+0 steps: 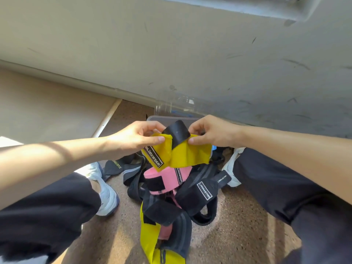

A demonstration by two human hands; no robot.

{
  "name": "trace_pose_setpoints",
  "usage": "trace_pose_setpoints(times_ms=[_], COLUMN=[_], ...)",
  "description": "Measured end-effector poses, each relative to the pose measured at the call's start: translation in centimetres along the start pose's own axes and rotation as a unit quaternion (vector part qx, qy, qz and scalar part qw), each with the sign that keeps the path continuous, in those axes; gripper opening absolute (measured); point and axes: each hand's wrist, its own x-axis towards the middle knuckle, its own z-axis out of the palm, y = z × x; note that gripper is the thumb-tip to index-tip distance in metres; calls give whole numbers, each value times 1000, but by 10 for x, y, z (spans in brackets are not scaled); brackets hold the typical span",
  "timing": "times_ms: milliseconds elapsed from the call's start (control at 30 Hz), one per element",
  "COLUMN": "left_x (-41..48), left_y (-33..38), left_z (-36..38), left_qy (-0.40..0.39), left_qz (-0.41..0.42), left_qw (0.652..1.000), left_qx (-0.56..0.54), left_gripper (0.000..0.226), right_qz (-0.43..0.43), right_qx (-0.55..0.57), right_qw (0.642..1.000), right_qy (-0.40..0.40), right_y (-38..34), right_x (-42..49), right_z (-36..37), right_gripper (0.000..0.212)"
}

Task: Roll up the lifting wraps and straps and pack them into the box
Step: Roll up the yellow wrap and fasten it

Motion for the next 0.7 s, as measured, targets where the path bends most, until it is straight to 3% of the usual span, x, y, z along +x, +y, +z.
trace_pose_setpoints(times_ms=[200,400,700], left_x=[3,5,12], left_y=[16,28,41], left_z=[3,3,7], left_qy=[34,37,16], left_qz=[26,60,102], left_qw=[999,997,993], left_qx=[-14,-6,50], left_gripper=[34,6,10], right_qz=[-11,-7,86], right_qx=[73,99,231], right_qw=[997,995,967], right_qy=[6,-16,-59], right_y=[-10,-9,12], right_x=[1,-1,3], right_z=[-2,-4,-13], right_gripper=[10,11,14])
